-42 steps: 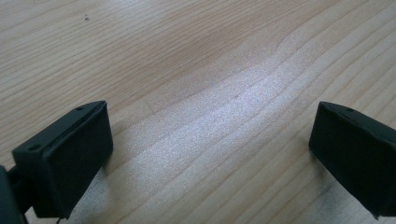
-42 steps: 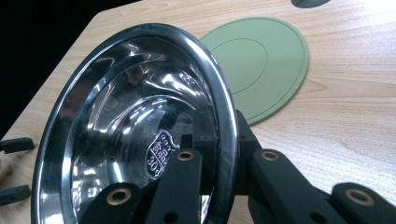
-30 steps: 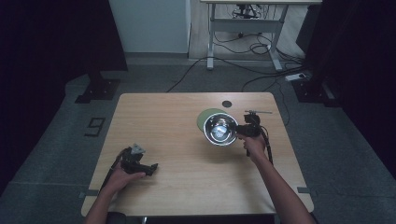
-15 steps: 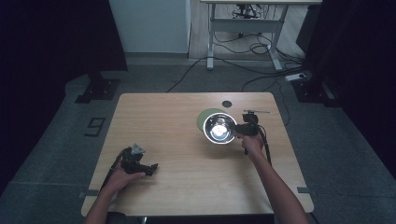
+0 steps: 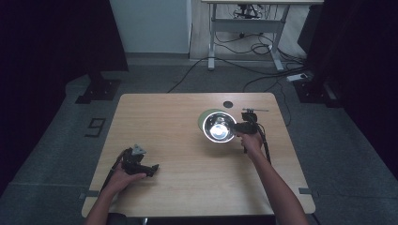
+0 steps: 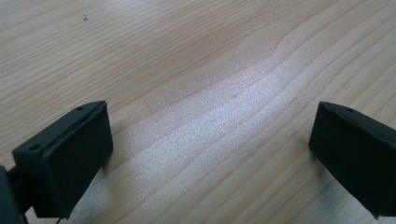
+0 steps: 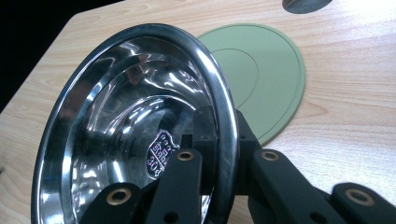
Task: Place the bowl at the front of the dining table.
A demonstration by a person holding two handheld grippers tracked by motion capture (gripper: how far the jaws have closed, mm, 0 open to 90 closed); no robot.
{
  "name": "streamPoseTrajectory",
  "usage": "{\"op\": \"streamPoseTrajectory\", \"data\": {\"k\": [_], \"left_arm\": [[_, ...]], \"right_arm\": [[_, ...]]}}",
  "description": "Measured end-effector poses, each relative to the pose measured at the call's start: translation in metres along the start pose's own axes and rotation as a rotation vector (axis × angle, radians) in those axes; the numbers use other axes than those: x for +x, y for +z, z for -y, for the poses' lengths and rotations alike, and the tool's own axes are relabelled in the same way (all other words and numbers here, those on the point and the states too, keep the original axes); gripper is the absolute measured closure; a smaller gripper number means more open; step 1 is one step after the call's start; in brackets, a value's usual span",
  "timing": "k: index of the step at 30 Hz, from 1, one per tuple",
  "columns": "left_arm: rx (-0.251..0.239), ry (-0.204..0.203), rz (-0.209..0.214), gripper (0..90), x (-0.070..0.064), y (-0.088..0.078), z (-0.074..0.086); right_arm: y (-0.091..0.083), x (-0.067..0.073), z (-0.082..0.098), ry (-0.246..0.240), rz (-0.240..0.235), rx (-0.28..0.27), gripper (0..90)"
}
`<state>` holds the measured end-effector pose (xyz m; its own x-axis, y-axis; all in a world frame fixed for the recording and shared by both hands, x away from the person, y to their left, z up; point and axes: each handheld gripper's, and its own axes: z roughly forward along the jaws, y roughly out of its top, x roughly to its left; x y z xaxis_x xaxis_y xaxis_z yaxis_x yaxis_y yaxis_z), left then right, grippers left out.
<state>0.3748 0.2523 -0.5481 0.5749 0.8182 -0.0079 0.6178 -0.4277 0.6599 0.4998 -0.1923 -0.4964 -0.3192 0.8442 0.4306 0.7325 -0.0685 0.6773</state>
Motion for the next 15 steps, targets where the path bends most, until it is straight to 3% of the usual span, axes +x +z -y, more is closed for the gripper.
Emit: {"op": "streamPoseTrajectory", "data": {"k": [15], "left_arm": [[0.000,0.001,0.000,0.0,0.0000,0.0000,0.0000]], "right_arm": [[0.0081,-0.0078,-0.0038,0.016,0.014,0.001,85.4]]}}
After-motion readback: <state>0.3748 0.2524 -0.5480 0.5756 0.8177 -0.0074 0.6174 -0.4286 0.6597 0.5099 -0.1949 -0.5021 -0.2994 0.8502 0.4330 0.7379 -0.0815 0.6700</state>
